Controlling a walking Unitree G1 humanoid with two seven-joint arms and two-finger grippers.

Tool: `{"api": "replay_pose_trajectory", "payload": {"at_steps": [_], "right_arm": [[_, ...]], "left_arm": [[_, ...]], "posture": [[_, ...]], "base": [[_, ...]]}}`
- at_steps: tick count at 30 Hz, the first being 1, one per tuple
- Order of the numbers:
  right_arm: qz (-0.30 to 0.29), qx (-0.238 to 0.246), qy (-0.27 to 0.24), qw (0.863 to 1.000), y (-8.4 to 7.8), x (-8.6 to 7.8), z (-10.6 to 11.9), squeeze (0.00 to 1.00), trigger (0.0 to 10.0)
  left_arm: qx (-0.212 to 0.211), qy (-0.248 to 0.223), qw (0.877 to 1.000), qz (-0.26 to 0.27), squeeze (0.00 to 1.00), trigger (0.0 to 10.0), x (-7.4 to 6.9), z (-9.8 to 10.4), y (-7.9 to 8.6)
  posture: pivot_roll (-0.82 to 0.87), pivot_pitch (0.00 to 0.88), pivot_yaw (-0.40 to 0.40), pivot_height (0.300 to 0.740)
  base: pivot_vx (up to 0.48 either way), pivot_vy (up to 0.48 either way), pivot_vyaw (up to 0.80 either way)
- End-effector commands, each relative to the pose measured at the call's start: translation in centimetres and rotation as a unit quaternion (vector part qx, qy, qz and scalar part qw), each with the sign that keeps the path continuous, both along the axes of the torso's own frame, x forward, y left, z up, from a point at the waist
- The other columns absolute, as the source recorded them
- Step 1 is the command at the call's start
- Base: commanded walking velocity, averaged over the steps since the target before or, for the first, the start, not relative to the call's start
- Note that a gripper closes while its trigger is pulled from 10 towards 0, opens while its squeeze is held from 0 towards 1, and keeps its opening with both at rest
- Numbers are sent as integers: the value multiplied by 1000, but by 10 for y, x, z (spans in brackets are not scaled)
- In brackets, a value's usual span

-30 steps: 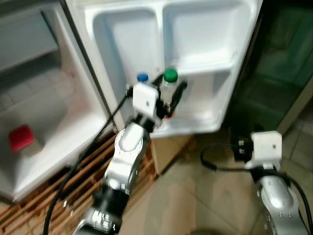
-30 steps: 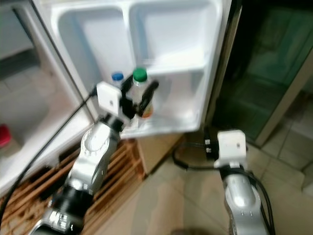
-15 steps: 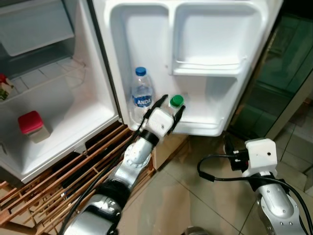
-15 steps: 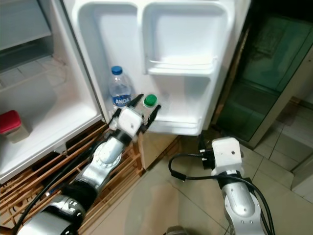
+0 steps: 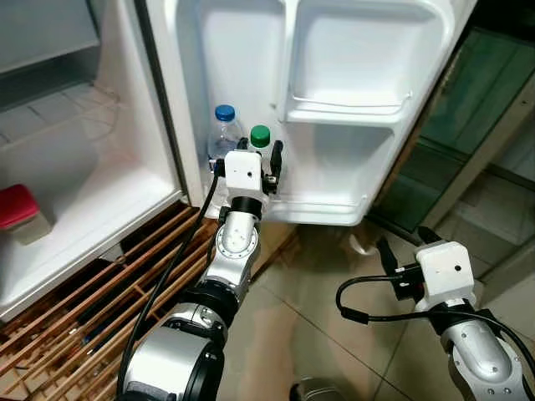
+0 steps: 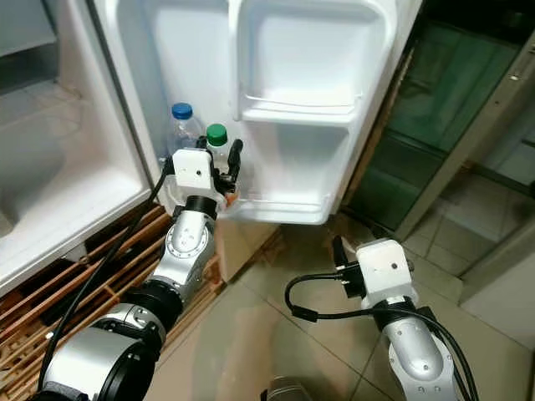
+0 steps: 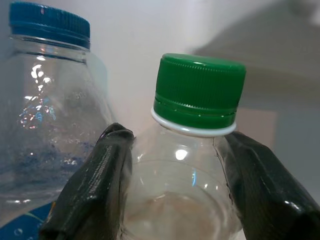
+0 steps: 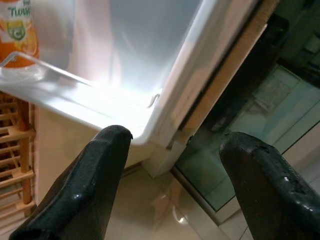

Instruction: Restocking fridge

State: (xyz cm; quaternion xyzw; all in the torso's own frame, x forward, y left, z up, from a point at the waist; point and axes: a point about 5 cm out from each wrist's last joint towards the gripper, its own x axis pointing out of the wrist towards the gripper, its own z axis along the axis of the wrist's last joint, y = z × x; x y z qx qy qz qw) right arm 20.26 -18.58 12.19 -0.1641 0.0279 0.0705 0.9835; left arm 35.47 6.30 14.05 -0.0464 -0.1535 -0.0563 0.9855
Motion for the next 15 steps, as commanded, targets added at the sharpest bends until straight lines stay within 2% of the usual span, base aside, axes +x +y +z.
{"api": "replay_pose_trajectory", "payload": {"at_steps": [1, 7, 12, 15], "right_arm": [[7, -7, -3, 1000, 0, 1, 4, 129, 10000], [9, -8, -4, 1000, 4, 3, 5, 129, 10000], [6, -11, -7, 1000, 4, 1, 4, 133, 10000], [6, -16, -10, 1000, 4, 1, 4, 125, 10000]], "left_arm": [[-39, 75, 995, 51, 0, 10000, 0, -22, 16], [-66, 114, 990, 54, 0, 10000, 0, -33, 16], [-9, 53, 998, 46, 0, 10000, 2, -17, 12], [6, 28, 998, 49, 0, 10000, 3, -10, 12]], "posture": [[-432, 106, -2, 740], [-435, 106, 13, 740], [-439, 99, 22, 740], [-440, 95, 25, 740]], "base": [[0, 0, 0], [0, 0, 0], [0, 0, 0], [0, 0, 0]]}}
